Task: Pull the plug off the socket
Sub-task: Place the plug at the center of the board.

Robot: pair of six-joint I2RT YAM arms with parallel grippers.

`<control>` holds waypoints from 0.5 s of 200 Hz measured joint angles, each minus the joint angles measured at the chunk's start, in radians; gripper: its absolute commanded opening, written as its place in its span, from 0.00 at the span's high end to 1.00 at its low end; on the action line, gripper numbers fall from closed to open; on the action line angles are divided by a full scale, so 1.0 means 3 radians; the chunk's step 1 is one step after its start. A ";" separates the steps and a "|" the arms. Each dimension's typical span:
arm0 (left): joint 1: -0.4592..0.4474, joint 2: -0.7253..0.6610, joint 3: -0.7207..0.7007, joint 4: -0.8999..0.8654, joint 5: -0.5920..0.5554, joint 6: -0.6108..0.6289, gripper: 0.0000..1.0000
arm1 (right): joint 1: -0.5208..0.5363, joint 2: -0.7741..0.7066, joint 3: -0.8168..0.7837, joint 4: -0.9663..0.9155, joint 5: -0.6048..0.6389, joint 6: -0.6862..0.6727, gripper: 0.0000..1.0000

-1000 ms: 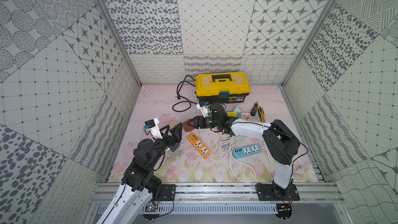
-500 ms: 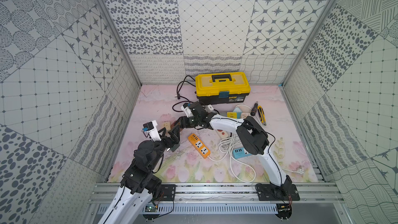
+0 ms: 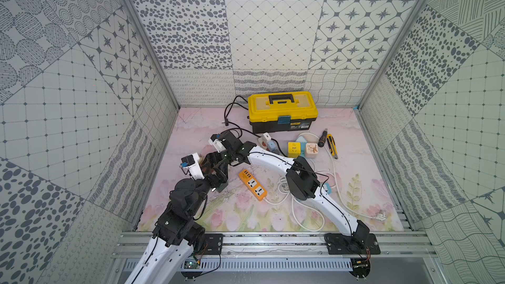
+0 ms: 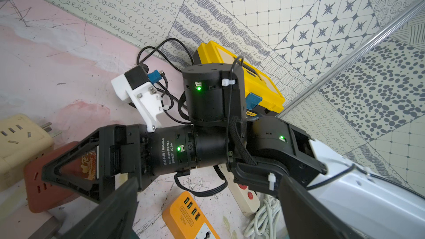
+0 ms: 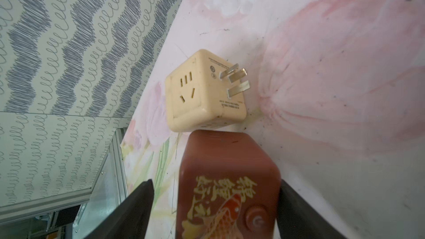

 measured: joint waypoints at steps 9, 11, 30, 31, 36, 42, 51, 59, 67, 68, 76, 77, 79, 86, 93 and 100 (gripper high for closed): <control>0.0000 -0.0006 0.0000 0.0003 0.0006 -0.0003 0.00 | -0.0009 -0.0109 -0.0140 -0.0041 0.0034 -0.0090 0.08; 0.0000 -0.0008 0.0000 0.0003 0.0009 -0.0004 0.00 | -0.0010 -0.0142 -0.0179 -0.0050 0.0046 -0.0112 0.08; 0.0000 -0.0025 0.0000 0.0025 0.0039 -0.0009 0.00 | -0.0037 -0.0573 -0.0697 -0.0072 0.0139 -0.0291 0.08; 0.0000 -0.0027 0.0000 0.0027 0.0041 -0.0009 0.00 | -0.0038 -0.0595 -0.0718 -0.0070 0.0145 -0.0300 0.08; 0.0000 -0.0032 0.0000 0.0036 0.0052 -0.0010 0.00 | -0.0048 -0.0749 -0.0898 -0.0047 0.0169 -0.0336 0.08; 0.0000 -0.0041 0.0000 0.0046 0.0079 -0.0011 0.00 | -0.0062 -0.0921 -0.1087 -0.0004 0.0191 -0.0385 0.08; 0.0000 -0.0056 0.0000 0.0061 0.0107 -0.0020 0.00 | -0.0088 -0.1223 -0.1422 0.0098 0.0226 -0.0443 0.00; 0.0000 -0.0067 -0.0008 0.0093 0.0141 -0.0024 0.00 | -0.0123 -0.1521 -0.1737 0.0203 0.0259 -0.0493 0.00; 0.0000 -0.0072 -0.0022 0.0137 0.0179 -0.0029 0.00 | -0.0163 -0.1818 -0.2063 0.0374 0.0285 -0.0547 0.01; 0.0000 -0.0072 -0.0023 0.0146 0.0186 -0.0032 0.00 | -0.0165 -0.1843 -0.2090 0.0390 0.0281 -0.0546 0.00; 0.0000 -0.0075 -0.0047 0.0201 0.0223 -0.0037 0.00 | -0.0214 -0.2139 -0.2408 0.0532 0.0301 -0.0587 0.00; 0.0000 -0.0075 -0.0051 0.0207 0.0229 -0.0039 0.00 | -0.0217 -0.2162 -0.2431 0.0542 0.0304 -0.0593 0.00; 0.0000 -0.0076 -0.0055 0.0215 0.0237 -0.0042 0.00 | -0.0234 -0.2243 -0.2513 0.0575 0.0320 -0.0604 0.00; 0.0000 -0.0074 -0.0089 0.0276 0.0275 -0.0062 0.00 | -0.0280 -0.2483 -0.2773 0.0703 0.0346 -0.0636 0.00; 0.0000 -0.0066 -0.0122 0.0328 0.0308 -0.0086 0.00 | -0.0331 -0.2717 -0.3035 0.0839 0.0378 -0.0666 0.00; 0.0000 -0.0051 -0.0158 0.0387 0.0343 -0.0100 0.00 | -0.0384 -0.2948 -0.3295 0.0946 0.0415 -0.0694 0.00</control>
